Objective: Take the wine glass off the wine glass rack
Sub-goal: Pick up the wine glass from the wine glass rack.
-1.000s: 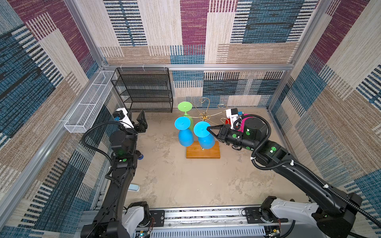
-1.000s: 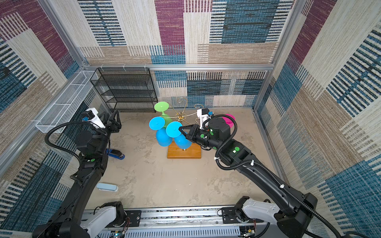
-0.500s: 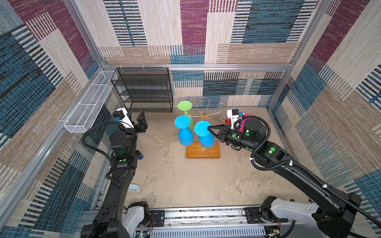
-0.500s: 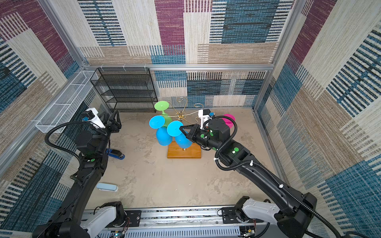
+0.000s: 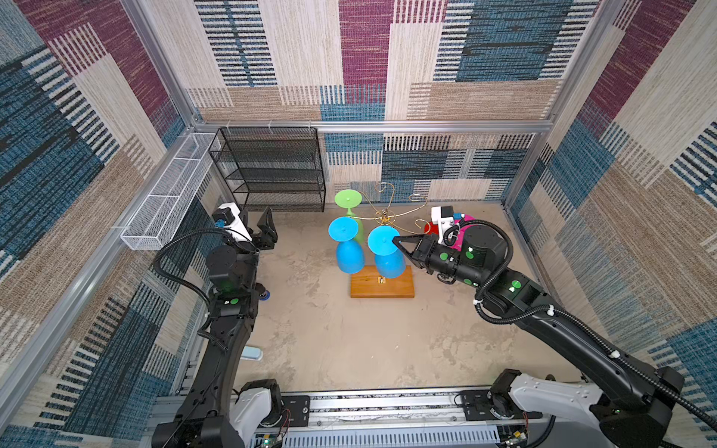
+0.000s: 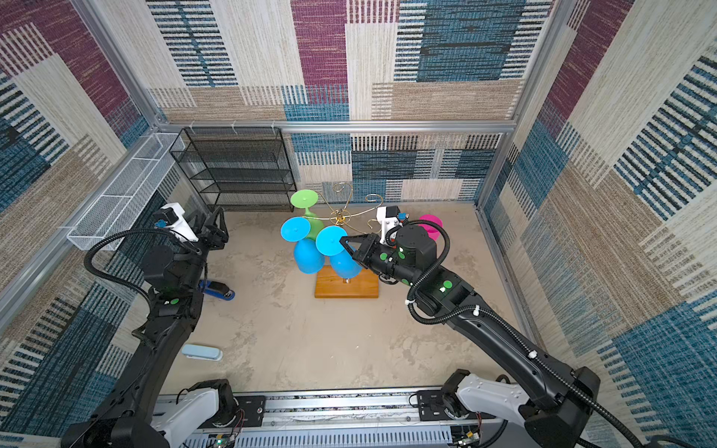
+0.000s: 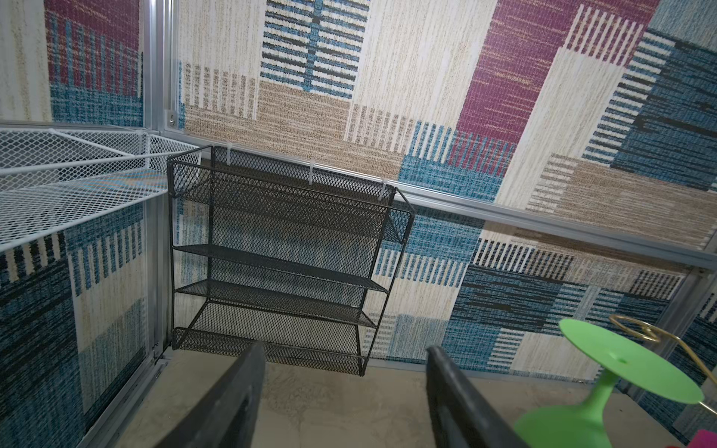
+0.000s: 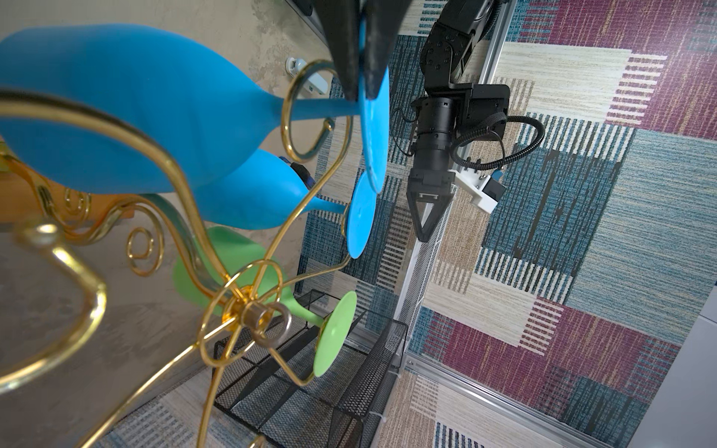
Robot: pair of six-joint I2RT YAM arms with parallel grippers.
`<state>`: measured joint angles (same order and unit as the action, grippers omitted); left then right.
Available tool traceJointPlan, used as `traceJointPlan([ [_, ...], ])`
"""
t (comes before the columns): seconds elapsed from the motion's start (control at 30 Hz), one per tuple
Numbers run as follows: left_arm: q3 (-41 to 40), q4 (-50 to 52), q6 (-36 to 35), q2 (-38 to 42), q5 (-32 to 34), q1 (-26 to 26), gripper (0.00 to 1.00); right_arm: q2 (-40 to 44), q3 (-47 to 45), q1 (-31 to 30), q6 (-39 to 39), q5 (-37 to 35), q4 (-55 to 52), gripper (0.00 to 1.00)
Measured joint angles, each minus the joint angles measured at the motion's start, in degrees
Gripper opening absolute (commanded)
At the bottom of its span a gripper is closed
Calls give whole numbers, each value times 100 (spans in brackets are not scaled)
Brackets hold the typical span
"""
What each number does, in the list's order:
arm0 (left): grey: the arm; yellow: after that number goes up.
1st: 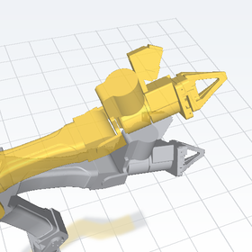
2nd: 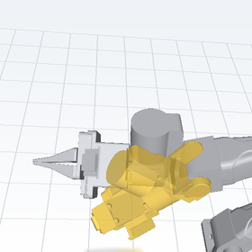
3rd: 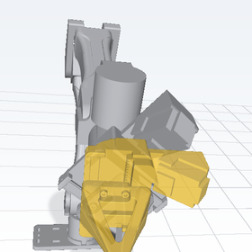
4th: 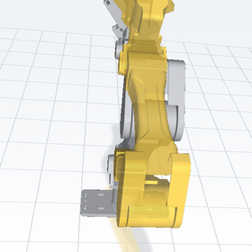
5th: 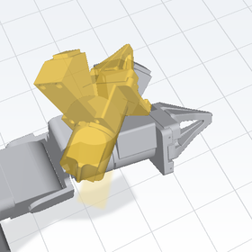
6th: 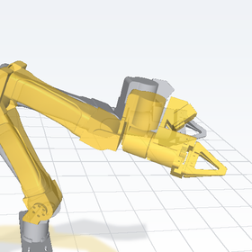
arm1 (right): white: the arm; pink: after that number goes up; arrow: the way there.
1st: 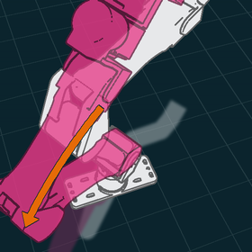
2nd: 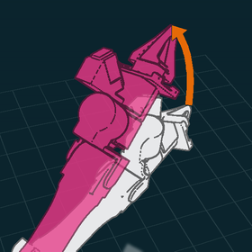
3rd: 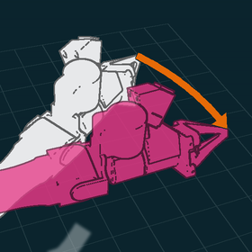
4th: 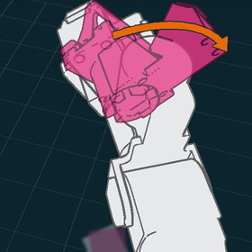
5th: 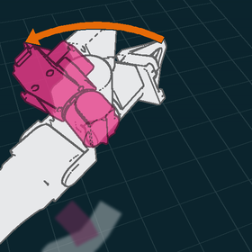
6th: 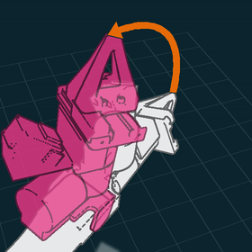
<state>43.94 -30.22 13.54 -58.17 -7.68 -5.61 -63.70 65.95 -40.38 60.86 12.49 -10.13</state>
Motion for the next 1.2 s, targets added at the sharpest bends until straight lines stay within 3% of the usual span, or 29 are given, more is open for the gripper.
traceJointPlan([
  [0.13, -26, -26, -2, -68, -2, 0, 70, 15, 164, -2, -7, 61, -63, 0],
  [0.23, -160, -205, -4, -96, -24, -4, 91, 4, 223, -2, -4, 136, -101, 0],
  [1.2, -400, -986, -70, -374, -315, -4, 92, -417, 957, 0, 33, 944, -1340, 0],
])
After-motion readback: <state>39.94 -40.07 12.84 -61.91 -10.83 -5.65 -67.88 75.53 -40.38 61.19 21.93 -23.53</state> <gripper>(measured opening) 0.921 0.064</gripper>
